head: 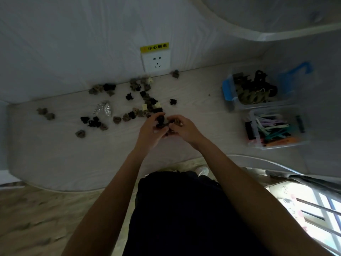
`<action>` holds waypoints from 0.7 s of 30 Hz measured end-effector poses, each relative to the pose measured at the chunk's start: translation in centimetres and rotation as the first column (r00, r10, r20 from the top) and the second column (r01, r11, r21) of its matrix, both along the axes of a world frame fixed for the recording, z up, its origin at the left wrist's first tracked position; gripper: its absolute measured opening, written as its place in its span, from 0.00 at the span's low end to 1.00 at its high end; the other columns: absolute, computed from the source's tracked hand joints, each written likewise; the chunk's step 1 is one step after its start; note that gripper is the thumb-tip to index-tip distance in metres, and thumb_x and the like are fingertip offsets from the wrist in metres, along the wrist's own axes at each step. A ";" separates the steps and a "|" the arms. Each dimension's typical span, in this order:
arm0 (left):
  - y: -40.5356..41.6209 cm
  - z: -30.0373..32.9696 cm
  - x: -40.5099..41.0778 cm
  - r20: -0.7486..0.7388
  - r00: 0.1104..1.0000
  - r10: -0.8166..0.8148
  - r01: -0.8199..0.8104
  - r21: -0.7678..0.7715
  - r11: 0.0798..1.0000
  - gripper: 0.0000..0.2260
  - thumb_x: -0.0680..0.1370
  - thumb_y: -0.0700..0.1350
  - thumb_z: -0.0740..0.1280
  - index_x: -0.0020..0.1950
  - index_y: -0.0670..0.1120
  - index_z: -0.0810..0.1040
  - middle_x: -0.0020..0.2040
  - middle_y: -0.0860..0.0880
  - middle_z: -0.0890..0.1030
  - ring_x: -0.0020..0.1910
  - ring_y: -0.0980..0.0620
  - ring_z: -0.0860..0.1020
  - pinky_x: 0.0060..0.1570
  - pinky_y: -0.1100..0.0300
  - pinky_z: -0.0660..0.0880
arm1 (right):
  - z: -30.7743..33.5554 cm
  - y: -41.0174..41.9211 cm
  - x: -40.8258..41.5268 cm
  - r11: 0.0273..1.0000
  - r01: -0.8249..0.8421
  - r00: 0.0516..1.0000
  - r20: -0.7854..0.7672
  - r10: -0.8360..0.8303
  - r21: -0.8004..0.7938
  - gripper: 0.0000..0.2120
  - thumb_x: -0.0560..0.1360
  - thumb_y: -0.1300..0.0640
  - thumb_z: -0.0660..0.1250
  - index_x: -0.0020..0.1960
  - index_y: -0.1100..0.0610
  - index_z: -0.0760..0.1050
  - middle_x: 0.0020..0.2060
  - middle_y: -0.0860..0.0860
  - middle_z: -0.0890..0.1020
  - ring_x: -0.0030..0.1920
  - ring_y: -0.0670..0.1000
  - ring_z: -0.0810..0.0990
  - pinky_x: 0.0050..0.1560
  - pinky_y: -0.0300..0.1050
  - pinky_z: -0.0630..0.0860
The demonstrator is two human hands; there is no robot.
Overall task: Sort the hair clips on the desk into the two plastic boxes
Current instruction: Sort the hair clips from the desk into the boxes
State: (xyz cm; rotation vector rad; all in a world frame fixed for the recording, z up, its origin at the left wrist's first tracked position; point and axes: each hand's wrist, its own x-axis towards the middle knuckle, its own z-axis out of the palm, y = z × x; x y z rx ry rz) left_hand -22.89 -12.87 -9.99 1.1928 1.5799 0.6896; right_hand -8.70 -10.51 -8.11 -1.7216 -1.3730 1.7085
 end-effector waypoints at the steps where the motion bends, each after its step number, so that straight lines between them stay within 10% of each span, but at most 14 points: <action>1: 0.1 0.2 0.3 0.011 1.000 0.000 0.000 -0.001 1.000 0.19 0.75 0.42 0.69 0.63 0.53 0.71 0.61 0.48 0.74 0.57 0.45 0.77 0.54 0.45 0.78 | 0.2 -0.1 0.3 1.000 0.002 1.000 0.010 -0.002 0.015 0.12 0.77 0.61 0.62 0.61 0.59 0.73 0.54 0.61 0.77 0.53 0.58 0.78 0.58 0.55 0.77; 8: 2.7 4.3 6.3 0.231 0.971 -0.064 0.050 0.065 0.997 0.19 0.74 0.36 0.68 0.59 0.55 0.72 0.58 0.45 0.75 0.61 0.43 0.75 0.57 0.45 0.77 | 4.1 0.6 6.7 0.960 0.193 0.981 -0.057 -0.186 0.202 0.09 0.76 0.66 0.64 0.56 0.63 0.75 0.49 0.61 0.78 0.41 0.54 0.81 0.46 0.45 0.82; 14: 7.9 9.2 15.6 0.329 0.930 -0.164 0.113 0.171 0.979 0.19 0.73 0.35 0.68 0.62 0.48 0.72 0.55 0.46 0.75 0.46 0.62 0.79 0.44 0.70 0.77 | 7.9 3.7 14.9 0.867 0.333 0.936 -0.022 -0.350 0.371 0.09 0.76 0.65 0.63 0.56 0.61 0.74 0.43 0.59 0.80 0.38 0.49 0.82 0.45 0.43 0.82; 21: 12.0 8.8 21.9 0.167 0.959 -0.229 0.203 0.157 0.966 0.24 0.70 0.38 0.71 0.65 0.45 0.72 0.60 0.44 0.76 0.62 0.46 0.74 0.63 0.53 0.71 | 8.1 7.5 20.7 0.889 0.322 0.917 0.127 -0.378 0.325 0.18 0.75 0.66 0.63 0.65 0.61 0.68 0.60 0.61 0.75 0.58 0.59 0.76 0.60 0.58 0.75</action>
